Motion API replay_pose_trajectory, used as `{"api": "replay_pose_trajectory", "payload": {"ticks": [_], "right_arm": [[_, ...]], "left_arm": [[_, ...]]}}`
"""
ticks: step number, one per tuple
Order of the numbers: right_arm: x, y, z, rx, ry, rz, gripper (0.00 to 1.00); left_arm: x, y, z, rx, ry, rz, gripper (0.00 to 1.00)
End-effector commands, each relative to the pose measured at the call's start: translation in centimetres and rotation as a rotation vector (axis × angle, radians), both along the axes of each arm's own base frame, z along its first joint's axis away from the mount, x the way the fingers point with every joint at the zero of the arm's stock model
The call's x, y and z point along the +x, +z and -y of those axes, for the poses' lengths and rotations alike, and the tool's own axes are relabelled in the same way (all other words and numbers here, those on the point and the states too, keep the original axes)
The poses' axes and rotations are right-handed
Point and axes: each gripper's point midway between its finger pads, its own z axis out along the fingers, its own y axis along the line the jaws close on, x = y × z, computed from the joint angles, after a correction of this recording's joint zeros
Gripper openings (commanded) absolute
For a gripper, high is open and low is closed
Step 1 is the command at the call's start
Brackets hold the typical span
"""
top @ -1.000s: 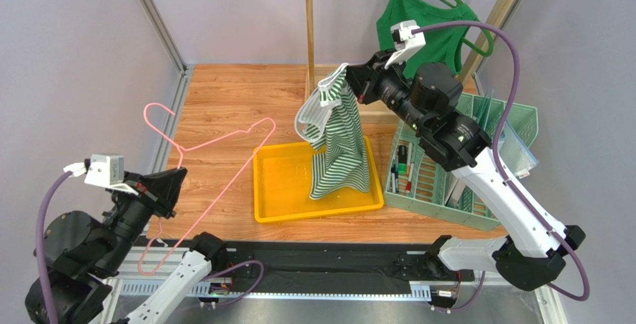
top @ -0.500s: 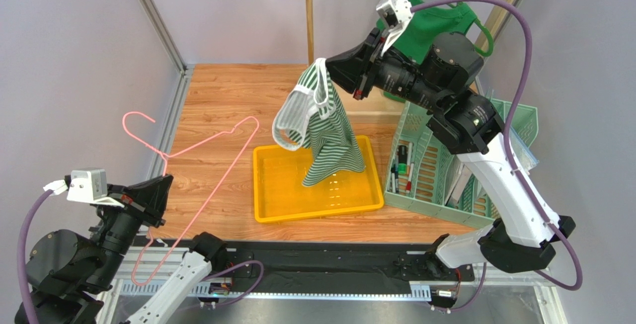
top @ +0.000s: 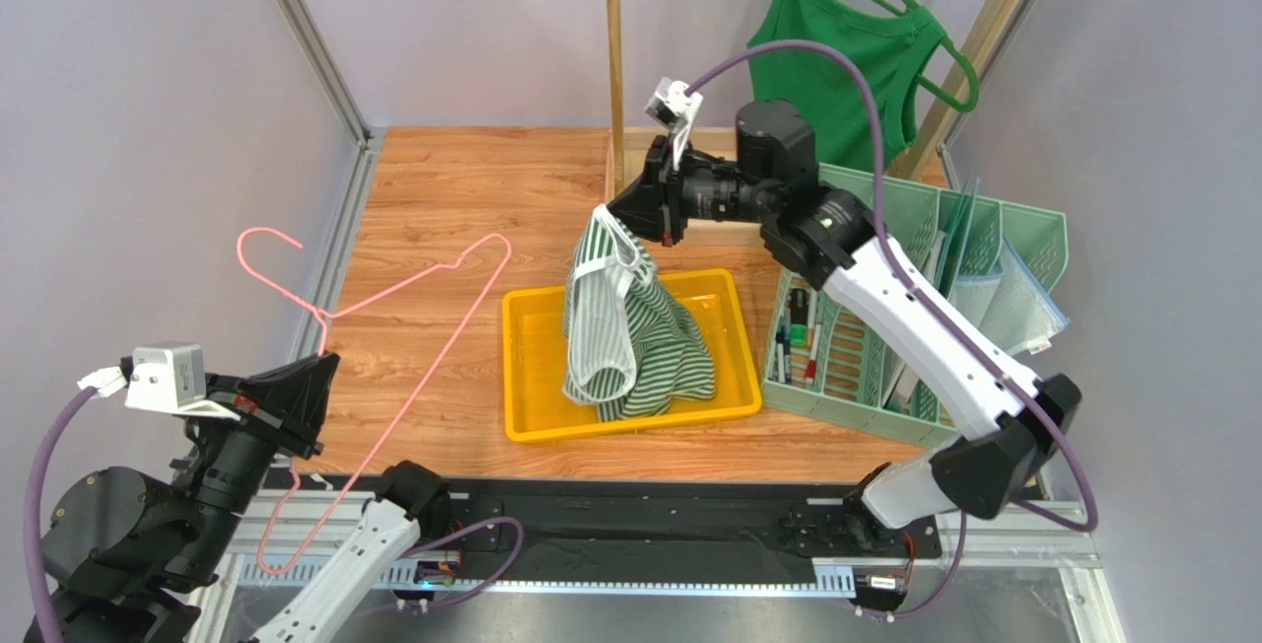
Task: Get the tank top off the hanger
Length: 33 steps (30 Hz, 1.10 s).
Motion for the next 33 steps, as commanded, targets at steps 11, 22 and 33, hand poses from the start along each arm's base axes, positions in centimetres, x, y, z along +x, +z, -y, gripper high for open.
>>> {"api": "replay_pose_trajectory", "payload": {"ticks": [11,22,33], "right_arm": [[4.9,-18.9,-1.7,-0.267,-0.376,-0.204,0.0],[1.2,-32.8,-1.9,-0.476,-0.504,-0.449,0.0],[-2.5,-33.8,0.6,-0.561,-0.582,-0.397,0.02]], "left_arm": [[-0.5,0.3,-0.4,-0.062,0.025,0.006,0.0],[0.8,-0.1,2.8,-0.085,-0.089,-0.105,0.0],[1.3,0.7,3.7,-0.106,-0.127,-0.072,0.0]]}}
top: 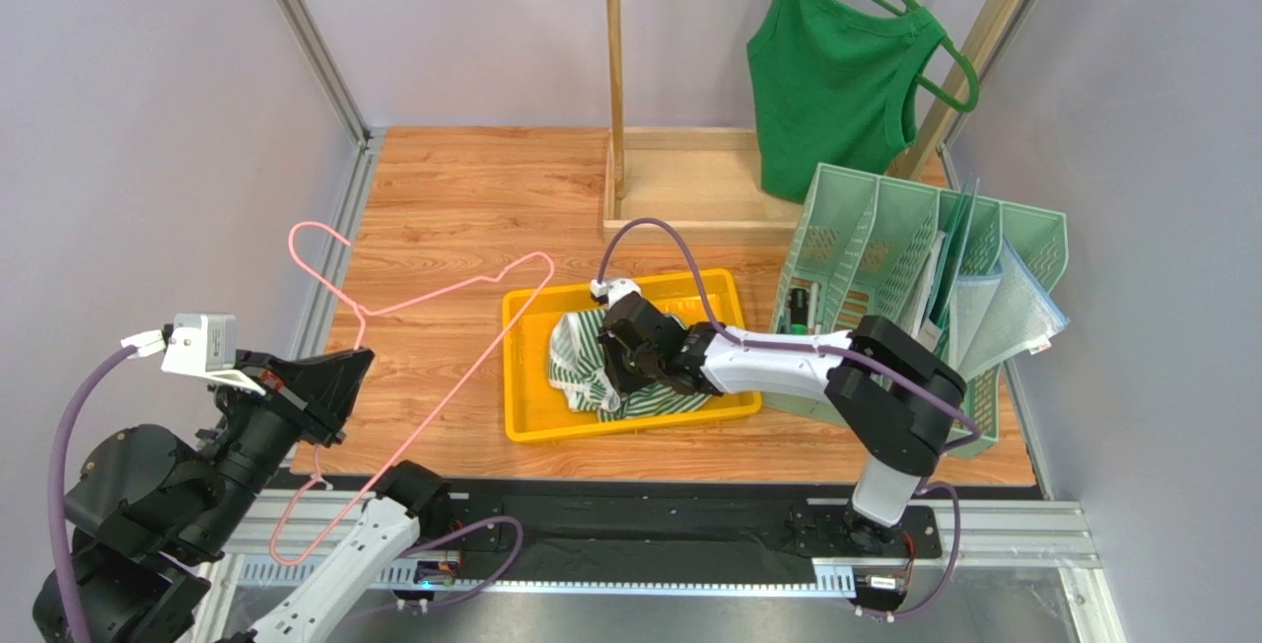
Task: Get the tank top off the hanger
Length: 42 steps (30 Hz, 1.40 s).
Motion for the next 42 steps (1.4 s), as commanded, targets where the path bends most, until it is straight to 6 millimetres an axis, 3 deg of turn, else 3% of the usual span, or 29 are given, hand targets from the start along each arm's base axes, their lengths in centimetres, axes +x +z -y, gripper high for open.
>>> {"api": "replay_pose_trajectory", "payload": {"ticks": [1,2,3,5,6,9,11,13,15,16,18,21,22,24,25,26,27,28,29,34,38,42], "right_arm": [[0.8,2.9,2.4,-0.007,-0.096,0.08,0.04],[0.7,3.2,2.9,-0.022,-0.1,0.086,0.07],[0.8,3.8,3.1,-0.026,-0.1,0.101,0.21],[1.0,5.7,3.5,-0.024,-0.102,0.129,0.36],[1.3,6.3,3.9,-0.035,-0.115,0.146,0.52],[1.6,8.8,4.8,-0.037,-0.128,0.193,0.73],[1.5,10.4,5.5,-0.034,-0.138,0.212,0.8],[1.6,13.1,5.7,-0.003,-0.154,0.245,0.82],[1.5,14.4,6.3,0.001,-0.17,0.261,0.84],[1.4,16.2,6.3,0.036,-0.167,0.285,0.85],[0.2,18.4,5.1,0.095,-0.11,0.317,0.87],[-3.0,23.0,1.7,0.203,0.052,0.409,0.91],[-5.2,25.2,-0.1,0.23,0.152,0.468,0.93],[-7.4,26.8,-2.5,0.25,0.259,0.532,0.96],[-9.7,27.4,-3.9,0.241,0.375,0.591,0.96],[-10.7,29.3,-5.2,0.284,0.408,0.634,0.97],[-11.3,29.0,-6.5,0.265,0.433,0.662,0.97],[-13.1,29.4,-7.5,0.266,0.484,0.705,0.97],[-13.6,31.3,-8.4,0.288,0.499,0.78,0.97],[-16.9,32.8,-12.2,0.256,0.555,0.965,0.96],[-17.1,34.0,-13.7,0.248,0.543,1.037,0.93],[-16.9,33.9,-15.2,0.227,0.547,1.081,0.91]], "left_arm": [[0.8,1.3,0.8,-0.036,-0.017,0.043,0.0],[1.1,1.1,1.0,-0.031,-0.018,0.038,0.0],[1.5,1.3,1.1,-0.037,-0.018,0.051,0.0],[2.4,1.2,1.5,-0.036,-0.015,0.05,0.0],[2.7,1.2,1.6,-0.032,-0.013,0.049,0.0],[4.2,0.8,1.7,-0.031,0.019,0.042,0.0],[5.3,0.2,1.5,-0.038,0.065,0.023,0.0],[6.0,0.0,0.8,-0.042,0.121,0.02,0.0],[6.8,-0.6,0.5,-0.069,0.17,0.004,0.0],[7.2,-0.8,-0.1,-0.078,0.214,0.0,0.0],[7.9,-1.6,-0.4,-0.105,0.26,-0.028,0.0],[9.2,-2.6,-1.0,-0.092,0.333,-0.059,0.0],[9.6,-2.9,-1.3,-0.091,0.36,-0.069,0.0],[10.4,-3.7,-1.2,-0.075,0.386,-0.103,0.0],[10.6,-3.8,-1.5,-0.086,0.412,-0.111,0.0],[10.9,-4.2,-1.5,-0.078,0.428,-0.132,0.0],[11.0,-4.4,-1.6,-0.08,0.438,-0.141,0.0],[11.1,-4.5,-1.9,-0.08,0.465,-0.148,0.0],[11.3,-5.0,-2.0,-0.077,0.482,-0.176,0.0],[11.3,-6.2,-3.1,-0.033,0.577,-0.261,0.0],[11.0,-7.0,-3.4,0.001,0.593,-0.31,0.0],[10.7,-7.3,-3.3,-0.013,0.586,-0.313,0.0]]}}
